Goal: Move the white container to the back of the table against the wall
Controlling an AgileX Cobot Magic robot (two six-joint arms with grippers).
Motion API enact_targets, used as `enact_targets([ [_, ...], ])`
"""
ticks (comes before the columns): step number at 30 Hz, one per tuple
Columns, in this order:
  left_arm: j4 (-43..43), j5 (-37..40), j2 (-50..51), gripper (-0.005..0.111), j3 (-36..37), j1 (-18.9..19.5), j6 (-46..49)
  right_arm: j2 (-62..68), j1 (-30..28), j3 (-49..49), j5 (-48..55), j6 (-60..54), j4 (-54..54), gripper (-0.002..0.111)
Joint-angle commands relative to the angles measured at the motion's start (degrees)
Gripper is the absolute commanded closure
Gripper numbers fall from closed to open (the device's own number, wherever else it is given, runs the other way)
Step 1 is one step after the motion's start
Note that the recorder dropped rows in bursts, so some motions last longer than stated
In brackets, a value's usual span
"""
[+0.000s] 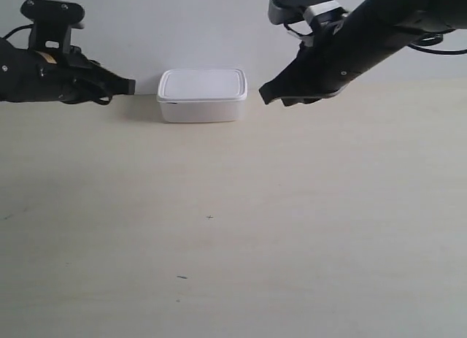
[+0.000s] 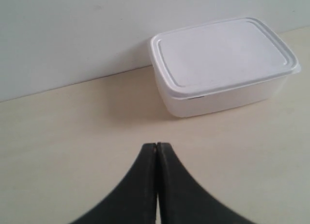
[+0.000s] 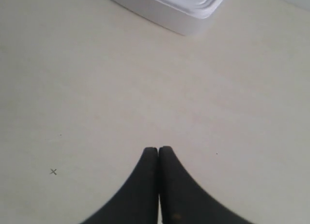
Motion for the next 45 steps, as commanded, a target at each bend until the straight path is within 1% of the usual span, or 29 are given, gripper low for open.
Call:
enact_targets([
  [1, -0.7, -3.0, -4.4, 0.107, 5.7, -0.3, -2.1, -7.2, -0.4, 5.3, -2.1, -0.7, 2.2, 0.108],
  [5, -0.3, -6.2, -8.7, 0.107, 11.6, -0.4, -2.3, -14.2, -0.4, 11.5, -3.9, -1.7, 4.1, 0.108],
  [7, -0.3, -7.2, -11.0, 0.107, 13.5, -0.4, -3.3, -17.5, -0.4, 14.6, -4.1, -1.5, 4.1, 0.108],
  [11, -0.1, -5.7, -16.2, 0.107, 15.9, -0.4, -3.8, -25.3, -0.3, 20.6, -4.2, -1.5, 4.8, 0.108],
  [15, -0.1, -4.6, -21.9, 0.107, 19.5, -0.5, -3.8, -34.9, -0.3, 26.0, -4.2, -1.5, 7.7, 0.108],
  [18, 0.4, -5.5, -26.9, 0.107, 22.8, -1.9, -3.4, -42.0, -0.3, 29.9, -4.0, -1.3, 8.8, 0.108],
  [22, 2.3, -5.0, -34.5, 0.107, 25.4, -4.4, -3.3, -50.2, -0.3, 33.8, -1.7, 0.3, 9.7, 0.108],
  [24, 2.4, -3.6, -38.2, 0.107, 26.6, -5.0, -3.3, -53.8, -0.3, 35.2, -0.2, 2.1, 9.7, 0.108],
  [29, 2.8, 2.0, -46.2, 0.107, 29.8, -4.9, -2.6, -60.7, -0.3, 38.1, 3.1, 4.8, 9.3, 0.108],
  [34, 2.8, 3.0, -56.2, 0.107, 36.0, -4.9, -1.9, -66.4, -0.3, 40.5, 4.9, 4.8, 8.8, 0.108],
  [38, 2.7, 7.4, -64.4, 0.107, 40.4, -4.9, -2.1, -70.5, -0.3, 42.3, 7.7, 6.3, 8.6, 0.108],
  [42, 2.7, 10.1, -73.2, 0.107, 42.4, -4.9, -2.3, -74.1, -0.3, 42.9, 9.4, 6.7, 7.9, 0.108],
  [45, 2.7, 11.9, -78.7, 0.107, 42.7, -4.9, -2.3, -76.2, -0.3, 42.9, 9.4, 6.7, 7.9, 0.108],
])
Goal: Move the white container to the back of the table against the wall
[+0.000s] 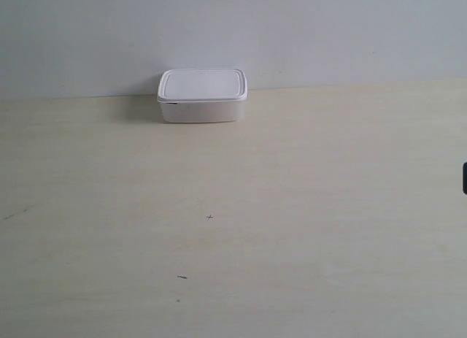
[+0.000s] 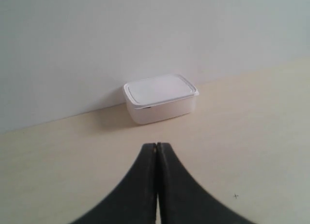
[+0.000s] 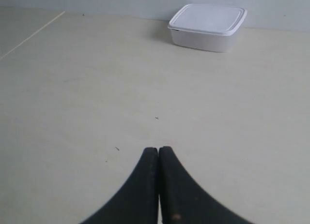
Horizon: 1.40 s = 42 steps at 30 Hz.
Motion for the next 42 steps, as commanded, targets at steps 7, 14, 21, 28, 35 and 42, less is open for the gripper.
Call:
enact_targets([
  [7, 0.2, 3.2, -10.0, 0.107, 0.8, -0.3, -0.2, -2.6, -0.2, 0.3, -6.5, 0.5, 0.2, 0.108],
  [14, 0.2, 3.5, -10.0, 0.107, 0.8, -0.3, -0.2, -2.6, -0.2, 0.3, -6.7, 1.2, 0.2, 0.108],
  [21, 0.2, 5.3, -10.0, 0.107, 0.8, -0.3, -0.2, -2.6, -0.2, 0.3, -6.7, 1.1, 0.2, 0.108],
  [28, 0.2, 5.7, -10.0, 0.107, 0.8, -0.3, -0.2, -2.6, -0.2, 0.3, -6.7, 1.1, 0.2, 0.108],
  [35, 0.2, 8.7, -10.1, 0.107, 2.4, -0.3, -3.6, -3.6, -0.2, 1.6, -10.6, 1.1, -0.8, 0.108],
  [42, 0.5, -16.7, -11.0, 0.107, 10.5, -0.3, -7.3, -8.9, -0.2, 6.5, -37.8, 1.1, -18.0, 0.108],
])
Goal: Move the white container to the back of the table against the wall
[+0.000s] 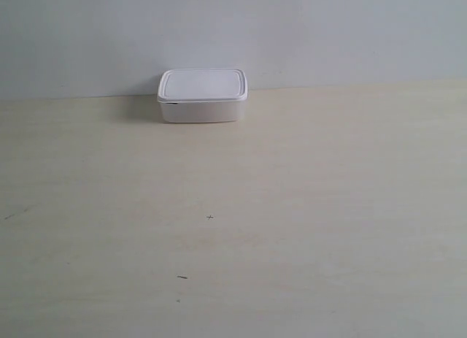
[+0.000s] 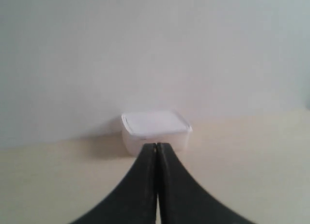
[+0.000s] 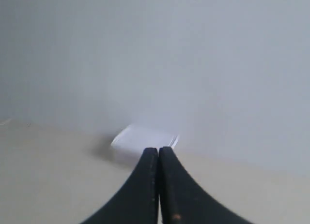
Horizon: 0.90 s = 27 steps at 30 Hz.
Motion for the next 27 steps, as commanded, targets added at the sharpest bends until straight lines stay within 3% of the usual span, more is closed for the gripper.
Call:
enact_targets([
  [1, 0.6, -12.6, -0.4, 0.107, 5.1, -0.3, -0.8, -3.4, -0.2, 2.1, -7.6, -0.1, -7.1, 0.108],
  [5, 0.6, -18.0, -0.5, 0.107, 10.4, -0.3, -0.8, -5.7, -0.2, 5.8, -2.9, -0.1, -7.1, 0.108],
  [11, 0.6, -28.3, -0.5, 0.107, 14.6, -0.3, -0.8, -9.8, -0.2, 14.8, -13.0, -0.1, -5.1, 0.108],
  [27, -1.3, -24.9, -0.8, 0.107, 14.6, -0.3, -0.8, -18.7, -0.2, 28.3, -15.1, -0.1, -3.5, 0.108],
])
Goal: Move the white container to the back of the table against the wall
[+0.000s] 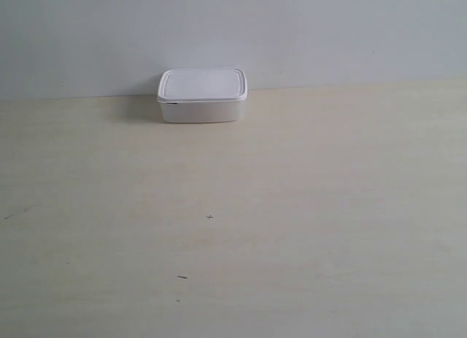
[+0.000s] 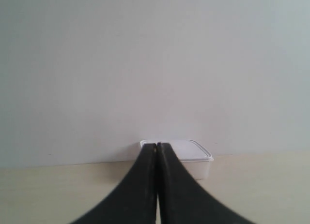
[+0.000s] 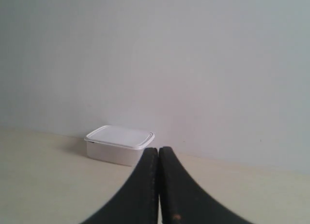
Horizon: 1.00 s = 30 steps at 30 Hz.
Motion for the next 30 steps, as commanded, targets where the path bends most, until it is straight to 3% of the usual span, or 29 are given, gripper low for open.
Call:
enact_targets([
  [1, -0.9, 0.6, -0.9, 0.107, 0.2, -0.3, -0.3, -0.4, -0.2, 1.7, -1.2, -0.1, 0.1, 0.108],
  [10, -3.2, 1.2, -5.2, 0.107, 0.2, -0.3, -0.3, -0.5, -0.7, 1.7, -2.8, -0.1, -2.7, 0.108],
  [16, -3.4, 1.2, -7.6, 0.107, 0.2, 0.4, -0.3, -0.5, -5.9, 1.7, -2.9, -0.1, -3.4, 0.108],
  [24, -3.6, 2.0, -9.8, 0.107, 0.2, 8.6, 2.1, -3.0, -12.4, 1.7, -0.5, -0.1, -4.0, 0.108],
  [30, 1.0, 12.3, -10.4, 0.107, 0.2, 11.8, 2.3, -3.0, -12.9, 1.7, 5.2, -0.1, -4.8, 0.108],
])
